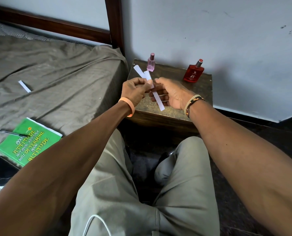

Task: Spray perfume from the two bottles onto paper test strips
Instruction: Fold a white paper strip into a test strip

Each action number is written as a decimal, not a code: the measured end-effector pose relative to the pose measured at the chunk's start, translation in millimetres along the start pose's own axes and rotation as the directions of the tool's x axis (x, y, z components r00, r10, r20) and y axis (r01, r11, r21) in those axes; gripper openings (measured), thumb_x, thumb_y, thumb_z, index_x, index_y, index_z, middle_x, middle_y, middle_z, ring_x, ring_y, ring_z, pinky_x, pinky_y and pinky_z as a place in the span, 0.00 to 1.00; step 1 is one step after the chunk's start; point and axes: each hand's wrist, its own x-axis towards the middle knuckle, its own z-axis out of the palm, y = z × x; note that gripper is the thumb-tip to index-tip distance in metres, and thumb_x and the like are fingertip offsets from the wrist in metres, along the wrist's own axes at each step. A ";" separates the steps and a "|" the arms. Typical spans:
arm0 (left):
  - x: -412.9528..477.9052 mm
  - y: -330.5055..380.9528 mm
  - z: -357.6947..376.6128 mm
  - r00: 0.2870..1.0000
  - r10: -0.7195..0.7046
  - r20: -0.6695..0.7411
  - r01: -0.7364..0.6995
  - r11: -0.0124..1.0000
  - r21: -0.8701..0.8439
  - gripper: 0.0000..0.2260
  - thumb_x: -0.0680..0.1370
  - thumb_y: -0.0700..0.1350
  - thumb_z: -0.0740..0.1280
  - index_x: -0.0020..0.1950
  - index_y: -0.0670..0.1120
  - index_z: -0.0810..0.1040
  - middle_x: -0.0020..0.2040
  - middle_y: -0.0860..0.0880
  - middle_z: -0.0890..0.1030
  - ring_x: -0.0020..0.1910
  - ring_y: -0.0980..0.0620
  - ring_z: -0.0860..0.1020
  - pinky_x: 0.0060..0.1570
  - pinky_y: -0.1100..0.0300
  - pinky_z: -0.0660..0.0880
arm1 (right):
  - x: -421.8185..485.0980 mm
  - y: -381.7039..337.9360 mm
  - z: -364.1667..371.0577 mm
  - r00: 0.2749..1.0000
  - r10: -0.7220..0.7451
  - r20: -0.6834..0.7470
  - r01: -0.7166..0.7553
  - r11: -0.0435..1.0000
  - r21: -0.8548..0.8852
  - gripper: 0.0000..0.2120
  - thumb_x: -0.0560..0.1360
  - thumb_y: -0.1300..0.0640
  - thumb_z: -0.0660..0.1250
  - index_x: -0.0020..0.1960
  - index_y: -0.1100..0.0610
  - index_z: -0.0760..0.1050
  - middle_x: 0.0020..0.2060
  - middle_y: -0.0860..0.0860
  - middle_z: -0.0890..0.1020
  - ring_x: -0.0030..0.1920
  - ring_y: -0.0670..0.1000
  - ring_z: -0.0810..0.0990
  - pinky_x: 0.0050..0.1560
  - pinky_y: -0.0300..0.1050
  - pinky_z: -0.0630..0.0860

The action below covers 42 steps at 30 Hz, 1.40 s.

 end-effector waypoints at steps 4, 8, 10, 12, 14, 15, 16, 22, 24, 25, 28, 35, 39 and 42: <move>-0.2 7.9 0.0 0.991 -0.127 0.035 0.130 0.988 -0.079 0.15 0.78 0.50 0.66 0.51 0.39 0.82 0.43 0.44 0.85 0.45 0.48 0.83 0.42 0.57 0.78 | 1.1 7.3 -1.4 0.997 -0.059 -0.055 0.058 0.998 -0.016 0.17 0.72 0.52 0.76 0.54 0.63 0.82 0.45 0.58 0.87 0.46 0.56 0.86 0.53 0.52 0.82; 7.5 1.6 -1.5 1.000 0.025 -0.004 -0.025 0.996 0.087 0.10 0.77 0.35 0.65 0.57 0.41 0.80 0.50 0.45 0.84 0.45 0.54 0.82 0.38 0.66 0.76 | 1.0 8.9 -3.2 0.998 -0.057 -0.031 0.057 0.998 -0.020 0.09 0.73 0.61 0.75 0.53 0.63 0.82 0.47 0.60 0.86 0.48 0.58 0.86 0.49 0.50 0.82; 12.3 -3.7 -2.5 0.988 0.149 0.046 -0.156 0.941 0.299 0.12 0.76 0.33 0.66 0.57 0.43 0.80 0.53 0.47 0.83 0.48 0.56 0.80 0.48 0.66 0.78 | -1.0 6.8 -4.3 0.997 -0.072 0.010 0.073 0.994 -0.080 0.07 0.75 0.61 0.73 0.52 0.62 0.82 0.47 0.60 0.86 0.45 0.56 0.85 0.44 0.46 0.81; 15.8 -5.2 -4.2 0.976 0.175 0.128 -0.215 0.862 0.459 0.12 0.77 0.36 0.66 0.59 0.46 0.80 0.54 0.51 0.81 0.50 0.56 0.79 0.53 0.66 0.75 | -2.2 4.6 -5.6 0.995 -0.091 0.050 0.098 0.980 -0.170 0.04 0.76 0.60 0.72 0.50 0.60 0.81 0.47 0.58 0.85 0.44 0.53 0.83 0.43 0.45 0.79; 19.0 -6.6 -6.7 0.972 0.136 0.191 -0.213 0.854 0.476 0.11 0.78 0.40 0.66 0.60 0.46 0.80 0.53 0.51 0.81 0.50 0.55 0.78 0.54 0.62 0.76 | -2.6 2.8 -6.6 0.992 -0.120 0.050 0.128 0.957 -0.259 0.01 0.76 0.59 0.72 0.47 0.57 0.80 0.43 0.54 0.84 0.42 0.50 0.80 0.42 0.43 0.76; 19.6 -7.7 -7.8 0.971 0.116 0.210 -0.202 0.866 0.458 0.11 0.78 0.40 0.66 0.59 0.46 0.80 0.52 0.51 0.81 0.50 0.55 0.79 0.54 0.60 0.77 | -2.0 2.4 -7.2 0.988 -0.147 0.040 0.152 0.940 -0.305 0.02 0.76 0.59 0.72 0.45 0.56 0.80 0.40 0.51 0.82 0.39 0.47 0.78 0.40 0.39 0.74; 19.8 -8.7 -8.6 0.971 0.107 0.214 -0.194 0.875 0.443 0.10 0.78 0.41 0.67 0.59 0.45 0.80 0.50 0.51 0.82 0.49 0.55 0.79 0.53 0.59 0.77 | -1.1 2.5 -7.5 0.984 -0.179 0.024 0.176 0.920 -0.349 0.04 0.76 0.59 0.73 0.43 0.55 0.79 0.37 0.49 0.80 0.37 0.45 0.75 0.38 0.37 0.72; 16.3 -10.0 -5.9 0.994 0.035 0.101 -0.061 0.961 0.271 0.08 0.73 0.37 0.72 0.52 0.43 0.81 0.46 0.45 0.84 0.43 0.52 0.81 0.44 0.59 0.80 | 7.6 7.0 -9.1 0.974 -0.224 -0.027 0.180 0.843 -0.508 0.08 0.76 0.58 0.72 0.38 0.53 0.79 0.40 0.52 0.81 0.44 0.50 0.76 0.45 0.45 0.73; 13.9 -10.7 -4.9 0.998 0.005 0.069 -0.021 0.972 0.234 0.08 0.72 0.36 0.73 0.50 0.42 0.82 0.46 0.44 0.84 0.44 0.50 0.82 0.44 0.57 0.81 | 6.1 5.1 -7.9 0.980 -0.196 -0.014 0.159 0.831 -0.532 0.08 0.77 0.57 0.72 0.39 0.54 0.79 0.41 0.52 0.82 0.44 0.50 0.78 0.44 0.42 0.74; 13.2 -11.2 -4.5 0.998 -0.011 0.065 -0.003 0.977 0.213 0.08 0.72 0.36 0.73 0.50 0.42 0.82 0.46 0.44 0.84 0.44 0.49 0.83 0.44 0.56 0.81 | 4.6 4.2 -6.9 0.982 -0.186 -0.007 0.154 0.830 -0.536 0.08 0.77 0.56 0.72 0.39 0.54 0.79 0.41 0.51 0.82 0.44 0.49 0.78 0.42 0.41 0.74; 10.6 -11.3 -3.5 0.997 -0.057 0.060 0.049 0.990 0.129 0.07 0.72 0.35 0.72 0.49 0.41 0.81 0.46 0.42 0.84 0.45 0.46 0.84 0.47 0.52 0.82 | 4.5 4.9 -3.9 0.982 -0.191 -0.007 0.163 0.855 -0.492 0.08 0.77 0.56 0.71 0.40 0.56 0.80 0.41 0.54 0.85 0.38 0.48 0.80 0.36 0.39 0.75; 12.8 -7.1 -6.4 0.995 -0.042 0.092 0.015 0.959 0.281 0.09 0.71 0.40 0.74 0.51 0.43 0.82 0.45 0.44 0.84 0.42 0.49 0.82 0.39 0.57 0.82 | 6.6 7.2 -2.9 0.959 -0.285 -0.007 0.236 0.808 -0.540 0.06 0.77 0.56 0.72 0.43 0.57 0.83 0.38 0.54 0.86 0.36 0.48 0.82 0.32 0.38 0.78; 16.4 -8.2 -8.5 0.996 0.010 0.087 -0.045 0.912 0.408 0.07 0.71 0.45 0.75 0.47 0.45 0.84 0.40 0.49 0.84 0.37 0.55 0.81 0.36 0.63 0.78 | 8.9 7.9 -3.8 0.918 -0.396 0.023 0.305 0.668 -0.679 0.07 0.76 0.56 0.71 0.43 0.59 0.85 0.37 0.54 0.85 0.38 0.53 0.83 0.43 0.51 0.82; 19.6 -12.1 -9.9 0.995 -0.006 0.100 -0.041 0.882 0.469 0.05 0.72 0.44 0.75 0.46 0.45 0.84 0.38 0.51 0.83 0.35 0.57 0.79 0.38 0.63 0.77 | 9.2 9.3 -4.1 0.895 -0.441 0.067 0.330 0.554 -0.764 0.07 0.76 0.55 0.71 0.47 0.58 0.86 0.39 0.50 0.84 0.39 0.50 0.81 0.37 0.43 0.77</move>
